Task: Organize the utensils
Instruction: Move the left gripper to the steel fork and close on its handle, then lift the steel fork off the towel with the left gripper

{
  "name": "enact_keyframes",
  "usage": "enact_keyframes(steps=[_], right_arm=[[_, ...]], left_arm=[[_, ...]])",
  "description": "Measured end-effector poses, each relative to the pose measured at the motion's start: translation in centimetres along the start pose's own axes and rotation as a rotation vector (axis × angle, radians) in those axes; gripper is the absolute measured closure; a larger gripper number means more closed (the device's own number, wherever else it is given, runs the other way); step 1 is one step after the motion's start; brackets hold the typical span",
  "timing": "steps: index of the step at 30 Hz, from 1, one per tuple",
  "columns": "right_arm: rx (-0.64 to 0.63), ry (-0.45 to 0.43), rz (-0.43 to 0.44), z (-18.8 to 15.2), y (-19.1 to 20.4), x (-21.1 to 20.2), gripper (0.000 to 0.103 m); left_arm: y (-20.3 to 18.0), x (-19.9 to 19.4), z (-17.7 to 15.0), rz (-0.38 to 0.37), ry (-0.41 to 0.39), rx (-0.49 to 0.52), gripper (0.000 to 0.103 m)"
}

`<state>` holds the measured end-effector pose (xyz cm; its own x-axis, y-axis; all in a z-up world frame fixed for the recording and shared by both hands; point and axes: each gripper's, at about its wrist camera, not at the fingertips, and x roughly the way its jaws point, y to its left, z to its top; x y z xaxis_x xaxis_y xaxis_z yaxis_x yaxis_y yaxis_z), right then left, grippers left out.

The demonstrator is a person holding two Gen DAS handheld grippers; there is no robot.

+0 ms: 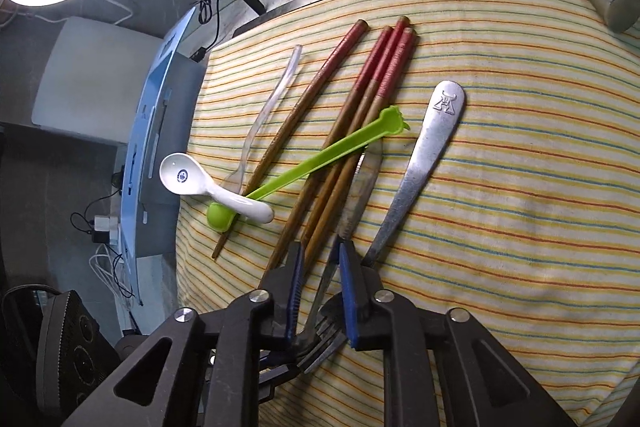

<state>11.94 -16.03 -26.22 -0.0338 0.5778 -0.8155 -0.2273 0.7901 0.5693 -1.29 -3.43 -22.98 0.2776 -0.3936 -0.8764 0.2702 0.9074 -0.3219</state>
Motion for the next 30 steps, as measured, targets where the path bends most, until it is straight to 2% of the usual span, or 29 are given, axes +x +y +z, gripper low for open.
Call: enact_keyframes(steps=[3, 8, 13, 18, 20, 25, 30], right_arm=[[0.024, 0.003, 0.014, -0.1, -0.5, -0.1, 0.099], [0.072, -0.008, 0.058, -0.5, -1.1, -0.9, 0.103], [0.056, -0.01, 0.041, -0.4, -0.7, -0.8, 0.103], [0.08, 0.004, 0.034, -0.1, -1.1, -0.1, 0.094], [0.113, 0.015, 0.057, 0.0, -1.5, 0.0, 0.093], [0.13, 0.026, 0.073, 0.2, -1.5, 0.2, 0.091], [0.134, 0.053, 0.054, 0.6, -1.1, 0.8, 0.091]], left_arm=[[0.3, -0.1, -0.1, -0.001, -0.002, 0.005, 0.097], [0.0, -0.5, 0.1, 0.001, -0.008, 0.03, 0.099], [0.1, 0.6, 1.2, -0.005, 0.001, 0.047, 0.099], [0.0, 0.8, 1.8, -0.011, 0.001, 0.054, 0.099], [-0.1, 0.8, 1.9, -0.011, 0.0, 0.058, 0.099], [-0.3, 0.9, 1.5, -0.011, -0.006, 0.067, 0.099], [-0.8, 0.6, 0.6, -0.018, -0.006, 0.083, 0.1]])
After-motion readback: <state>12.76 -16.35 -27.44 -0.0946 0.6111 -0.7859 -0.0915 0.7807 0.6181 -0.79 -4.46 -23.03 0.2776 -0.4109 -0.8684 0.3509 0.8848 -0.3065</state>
